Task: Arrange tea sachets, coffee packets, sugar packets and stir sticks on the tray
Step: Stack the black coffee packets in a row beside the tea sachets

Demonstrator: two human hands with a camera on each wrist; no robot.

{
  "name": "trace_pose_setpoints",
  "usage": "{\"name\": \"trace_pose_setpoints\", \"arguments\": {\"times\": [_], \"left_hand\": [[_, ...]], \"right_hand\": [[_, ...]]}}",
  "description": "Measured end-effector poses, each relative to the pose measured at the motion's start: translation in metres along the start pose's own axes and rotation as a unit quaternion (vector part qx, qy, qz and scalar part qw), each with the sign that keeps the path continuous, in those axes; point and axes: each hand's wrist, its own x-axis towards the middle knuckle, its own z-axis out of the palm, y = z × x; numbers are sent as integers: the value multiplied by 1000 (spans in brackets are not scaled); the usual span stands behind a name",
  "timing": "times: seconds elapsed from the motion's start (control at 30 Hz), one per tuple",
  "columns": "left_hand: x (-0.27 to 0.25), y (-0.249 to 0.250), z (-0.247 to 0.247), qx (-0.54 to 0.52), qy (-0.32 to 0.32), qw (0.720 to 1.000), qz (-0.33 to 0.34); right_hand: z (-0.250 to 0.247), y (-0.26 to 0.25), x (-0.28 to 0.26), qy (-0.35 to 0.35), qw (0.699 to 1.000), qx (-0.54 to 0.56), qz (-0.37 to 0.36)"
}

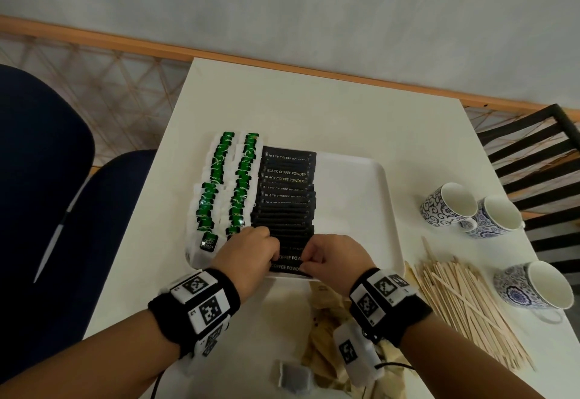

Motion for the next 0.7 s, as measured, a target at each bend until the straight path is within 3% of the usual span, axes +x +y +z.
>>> {"name": "trace_pose_setpoints", "arguments": {"times": [0.17,0.27,0.5,0.6,0.7], "left_hand": [[0,-4,3,-14,-14,1000,7],[0,-3,1,-28,-10,1000,3],[5,12,-7,-46,70,996,15],[11,22,-7,-17,41,999,9],[18,29,-5,38,-21,999,-15]], "right_hand": [[1,9,-3,77,992,99,13],[5,9,-3,71,985,153,33],[9,11,-2,83,980,171,54],[8,10,-2,68,981,176,47],[6,11,2,95,978,180,50]]}}
